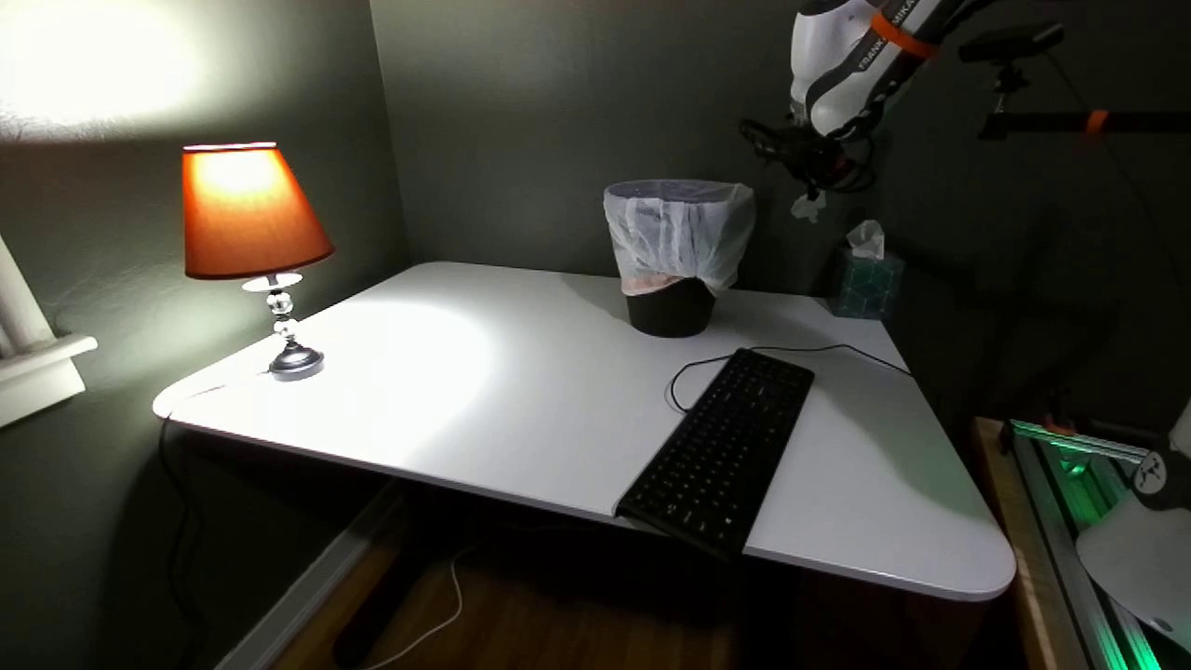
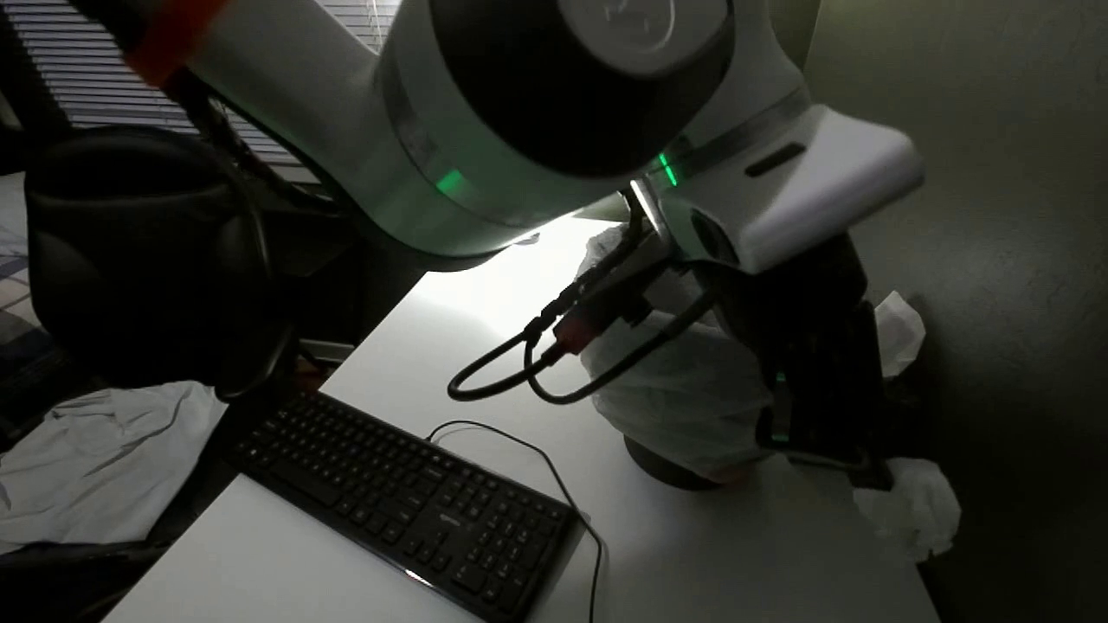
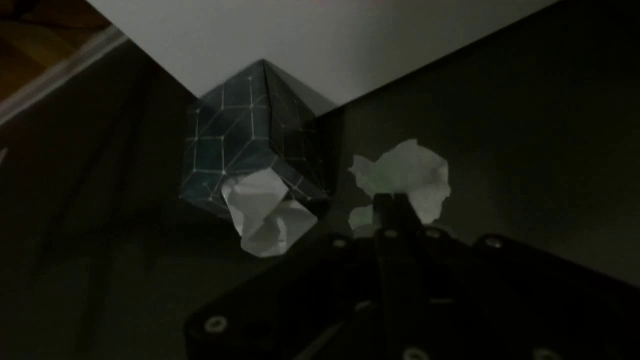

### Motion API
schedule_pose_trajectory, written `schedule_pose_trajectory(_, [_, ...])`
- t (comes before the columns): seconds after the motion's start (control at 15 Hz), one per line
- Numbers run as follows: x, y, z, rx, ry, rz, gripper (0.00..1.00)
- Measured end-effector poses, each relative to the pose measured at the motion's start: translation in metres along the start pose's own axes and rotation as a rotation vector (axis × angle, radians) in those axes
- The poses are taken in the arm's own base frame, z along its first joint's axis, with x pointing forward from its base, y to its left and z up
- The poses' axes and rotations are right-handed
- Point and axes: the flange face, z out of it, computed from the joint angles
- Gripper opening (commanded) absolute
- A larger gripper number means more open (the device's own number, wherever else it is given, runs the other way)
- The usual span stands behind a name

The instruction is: Pick up the bucket then put the white paper into it

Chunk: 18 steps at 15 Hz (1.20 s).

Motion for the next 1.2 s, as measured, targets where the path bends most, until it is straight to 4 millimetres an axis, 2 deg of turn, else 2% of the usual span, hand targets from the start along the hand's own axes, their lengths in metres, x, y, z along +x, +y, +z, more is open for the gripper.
schedule_pose_trajectory(0.2, [0.002,-0.007,-0.029,0.053,0.105,-0.105,0.00])
schedule_pose_trajectory(0.4, [-0.006,-0.015,-0.054,0.094,0.192,-0.228,0.00])
schedule_pose_trajectory(0.8, [-0.039,-0.033,-0.098,0.208,0.316,-0.488,0.00])
schedule_pose_trajectory(1.07, [-0.067,-0.047,-0.127,0.280,0.336,-0.612,0.00])
schedule_pose_trajectory(1.13, [-0.074,-0.050,-0.132,0.290,0.338,-0.640,0.26])
schedule_pose_trajectory(1.2, [-0.081,-0.052,-0.136,0.298,0.339,-0.668,0.27])
